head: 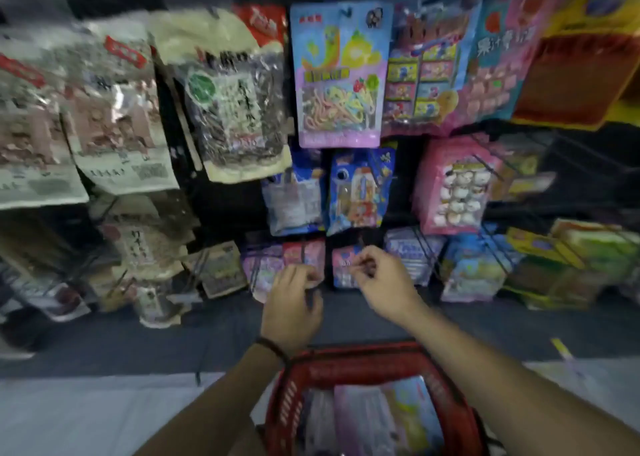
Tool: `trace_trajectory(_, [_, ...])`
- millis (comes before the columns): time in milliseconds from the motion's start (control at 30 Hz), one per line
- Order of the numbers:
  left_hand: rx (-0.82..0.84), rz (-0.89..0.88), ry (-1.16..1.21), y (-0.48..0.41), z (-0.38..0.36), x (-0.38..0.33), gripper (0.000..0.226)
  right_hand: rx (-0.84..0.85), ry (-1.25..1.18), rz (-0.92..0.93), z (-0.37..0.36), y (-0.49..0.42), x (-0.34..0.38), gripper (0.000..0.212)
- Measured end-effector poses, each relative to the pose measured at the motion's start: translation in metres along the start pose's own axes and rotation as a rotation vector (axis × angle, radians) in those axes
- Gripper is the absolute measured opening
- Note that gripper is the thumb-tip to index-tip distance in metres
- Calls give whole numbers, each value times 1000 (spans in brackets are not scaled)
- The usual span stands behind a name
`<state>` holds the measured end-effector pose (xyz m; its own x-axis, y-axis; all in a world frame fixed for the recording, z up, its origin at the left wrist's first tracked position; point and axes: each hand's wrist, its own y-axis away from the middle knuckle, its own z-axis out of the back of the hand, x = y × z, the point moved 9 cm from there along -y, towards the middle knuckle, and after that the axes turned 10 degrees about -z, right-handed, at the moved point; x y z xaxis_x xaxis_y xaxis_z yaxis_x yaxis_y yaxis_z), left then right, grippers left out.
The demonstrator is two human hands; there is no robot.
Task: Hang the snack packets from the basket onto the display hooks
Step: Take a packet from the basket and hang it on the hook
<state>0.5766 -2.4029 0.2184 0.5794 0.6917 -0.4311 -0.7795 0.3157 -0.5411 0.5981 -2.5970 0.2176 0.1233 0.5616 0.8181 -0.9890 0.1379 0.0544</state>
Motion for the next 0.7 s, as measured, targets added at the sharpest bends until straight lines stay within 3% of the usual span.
trace_trajectory(167, [390, 150, 93, 90, -103, 24, 27, 11, 38, -197, -22, 43, -118, 9])
trace_trajectory(367, [688, 175, 223, 182, -194, 20, 17, 126, -53, -689, -81, 120, -303, 31])
trace_trajectory(433, [796, 211, 214, 203, -215, 20, 22, 186, -129, -826, -98, 147, -351, 28])
trace_trajectory(533, [864, 334, 228, 218, -231, 26, 41, 19, -398, -1038, -93, 164, -405, 14])
trace_trajectory(600, [881, 364, 239, 223, -240, 29, 38, -84, -702, -1261, -100, 173, -428, 28])
trace_trajectory(700, [1003, 293, 164, 236, -252, 24, 39, 99, -920, -1361, -133, 170, -432, 36])
